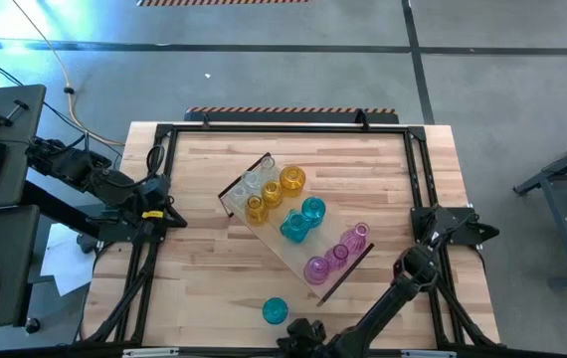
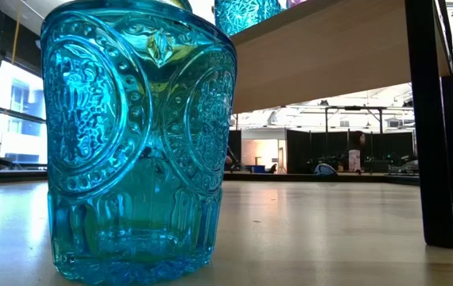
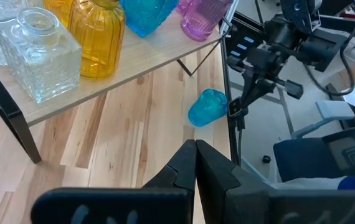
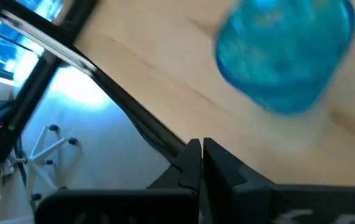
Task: Sort vases onto shelf
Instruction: Put the blue flower vase on the shelf aligned with the other blue flower vases
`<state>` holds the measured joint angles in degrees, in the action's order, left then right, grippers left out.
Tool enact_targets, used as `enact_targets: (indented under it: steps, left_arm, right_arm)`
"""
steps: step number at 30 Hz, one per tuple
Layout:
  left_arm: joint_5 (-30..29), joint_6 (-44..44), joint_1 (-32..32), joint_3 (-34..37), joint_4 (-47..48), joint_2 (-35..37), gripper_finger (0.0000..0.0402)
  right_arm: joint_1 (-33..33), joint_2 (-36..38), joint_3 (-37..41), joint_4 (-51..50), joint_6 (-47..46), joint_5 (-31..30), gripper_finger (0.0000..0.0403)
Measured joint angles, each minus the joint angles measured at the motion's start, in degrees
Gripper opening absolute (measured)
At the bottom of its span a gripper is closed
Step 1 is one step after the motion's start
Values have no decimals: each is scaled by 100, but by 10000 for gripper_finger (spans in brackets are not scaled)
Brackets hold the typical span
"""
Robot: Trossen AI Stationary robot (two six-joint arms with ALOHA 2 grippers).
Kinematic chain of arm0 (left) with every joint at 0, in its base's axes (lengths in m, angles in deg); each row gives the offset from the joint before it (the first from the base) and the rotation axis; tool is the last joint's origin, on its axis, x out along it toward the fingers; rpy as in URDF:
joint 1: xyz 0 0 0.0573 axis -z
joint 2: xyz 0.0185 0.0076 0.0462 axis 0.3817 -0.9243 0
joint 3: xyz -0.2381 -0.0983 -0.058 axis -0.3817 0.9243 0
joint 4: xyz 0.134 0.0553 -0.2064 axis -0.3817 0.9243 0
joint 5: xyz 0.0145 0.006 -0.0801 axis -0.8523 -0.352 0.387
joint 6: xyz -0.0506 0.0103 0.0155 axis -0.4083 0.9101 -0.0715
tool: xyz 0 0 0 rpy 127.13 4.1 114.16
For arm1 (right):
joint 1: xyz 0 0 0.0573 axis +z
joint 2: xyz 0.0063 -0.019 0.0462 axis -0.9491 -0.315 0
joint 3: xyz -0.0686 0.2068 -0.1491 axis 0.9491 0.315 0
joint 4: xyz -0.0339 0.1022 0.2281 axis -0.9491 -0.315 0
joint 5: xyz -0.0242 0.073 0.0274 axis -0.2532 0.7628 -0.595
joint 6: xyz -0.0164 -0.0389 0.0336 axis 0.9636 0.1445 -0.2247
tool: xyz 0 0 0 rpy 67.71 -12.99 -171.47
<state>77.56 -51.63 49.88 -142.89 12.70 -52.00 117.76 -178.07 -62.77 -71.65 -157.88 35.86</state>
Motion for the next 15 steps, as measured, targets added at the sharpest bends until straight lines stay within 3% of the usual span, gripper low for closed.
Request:
enact_targets:
  steps: [3, 10, 15]
  left_arm:
    - [-2, -1, 0, 0, 0, 0, 0]
    - [-2, -9, 0, 0, 2, 0, 0]
    - [-4, -12, 1, 0, 2, 0, 0]
  right_arm:
    - [-36, 0, 0, 229, 534, -381, 0]
    - [-144, 0, 0, 301, 1046, -512, 1]
    - [-202, 0, -156, 355, 1165, -459, 38]
